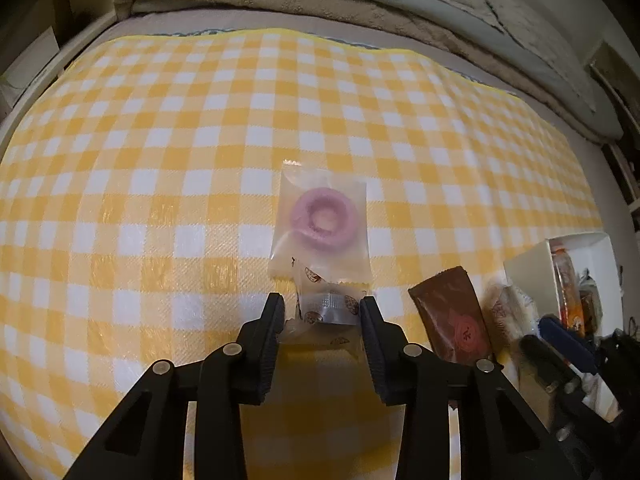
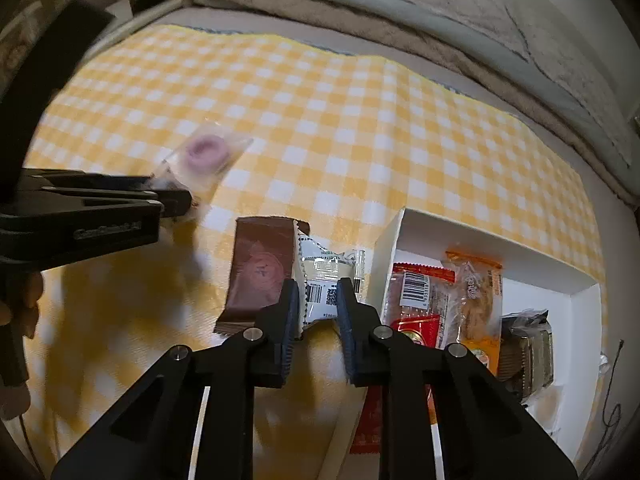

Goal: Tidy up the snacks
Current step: 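Grasp the silver-white wrapper with the right tool while the left tool grasps the small clear pack, then carry the silver-white wrapper with the right tool while the left tool carries the clear pack to the tray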

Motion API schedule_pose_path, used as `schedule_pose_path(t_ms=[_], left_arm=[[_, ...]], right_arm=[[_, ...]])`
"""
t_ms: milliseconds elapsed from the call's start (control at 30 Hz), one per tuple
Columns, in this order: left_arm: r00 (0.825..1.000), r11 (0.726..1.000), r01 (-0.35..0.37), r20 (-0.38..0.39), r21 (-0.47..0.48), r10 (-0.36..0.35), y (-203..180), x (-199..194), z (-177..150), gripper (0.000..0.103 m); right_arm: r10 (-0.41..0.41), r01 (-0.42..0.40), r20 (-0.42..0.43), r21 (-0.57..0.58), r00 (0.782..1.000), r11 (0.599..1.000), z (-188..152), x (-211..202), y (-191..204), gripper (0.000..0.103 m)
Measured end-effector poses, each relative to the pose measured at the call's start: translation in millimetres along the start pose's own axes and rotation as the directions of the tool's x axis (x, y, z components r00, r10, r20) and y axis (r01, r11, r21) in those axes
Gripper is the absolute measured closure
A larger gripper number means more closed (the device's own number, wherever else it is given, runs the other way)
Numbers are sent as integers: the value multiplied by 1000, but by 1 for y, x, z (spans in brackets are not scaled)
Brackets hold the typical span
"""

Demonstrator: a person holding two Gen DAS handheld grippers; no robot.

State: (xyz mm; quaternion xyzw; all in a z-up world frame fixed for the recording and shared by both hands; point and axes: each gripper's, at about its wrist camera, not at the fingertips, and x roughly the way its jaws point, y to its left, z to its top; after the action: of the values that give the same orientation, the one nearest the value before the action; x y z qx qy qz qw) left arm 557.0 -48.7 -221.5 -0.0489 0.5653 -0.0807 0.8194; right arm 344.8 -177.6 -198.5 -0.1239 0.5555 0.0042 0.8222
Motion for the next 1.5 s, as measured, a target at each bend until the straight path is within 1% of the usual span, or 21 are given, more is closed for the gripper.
schedule_pose_path(t_ms=[33, 133, 167, 233, 433, 567, 800, 867, 1100, 1333, 1500], left_arm=[[1000, 1000, -1, 1, 0, 1, 1, -5, 0, 67], [1000, 1000, -2, 15, 1, 1, 4, -15, -4, 70], [1000, 1000, 1, 21, 0, -1, 4, -18, -4, 75], [999, 1000, 6, 39, -5, -6, 5, -29, -9, 77], [994, 1000, 30, 102, 8, -31, 2, -59, -15, 78], [987, 998, 56, 148, 10, -57, -1, -79, -21, 79], [965, 995, 93, 242, 26, -97, -7, -128, -39, 79], [957, 995, 89, 272, 38, -96, -11, -144, -45, 79], [934, 994, 93, 341, 60, -108, -25, -187, -64, 79], [914, 991, 99, 387, 86, -125, -50, -219, -81, 79], [899, 987, 108, 412, 116, -147, -73, -241, -92, 79]], right_arm=[[5, -5, 10, 0, 1000, 1000, 0, -4, 0, 103], [12, -12, 29, 12, 1000, 1000, 2, -14, -3, 102], [11, -12, 36, 16, 999, 1000, 2, -16, -3, 102], [6, -7, 48, 15, 999, 1000, 4, -21, -4, 102], [28, -33, 92, 44, 995, 998, 7, -37, -8, 102], [43, -50, 122, 56, 992, 997, 6, -50, -8, 102], [32, -46, 189, 73, 981, 996, 12, -79, -12, 102], [27, -45, 212, 82, 977, 996, 13, -89, -16, 102], [7, -33, 278, 89, 961, 995, 12, -127, -31, 102], [-25, -11, 329, 109, 944, 994, 5, -164, -55, 102], [-57, 14, 345, 127, 937, 992, -2, -184, -78, 102]])
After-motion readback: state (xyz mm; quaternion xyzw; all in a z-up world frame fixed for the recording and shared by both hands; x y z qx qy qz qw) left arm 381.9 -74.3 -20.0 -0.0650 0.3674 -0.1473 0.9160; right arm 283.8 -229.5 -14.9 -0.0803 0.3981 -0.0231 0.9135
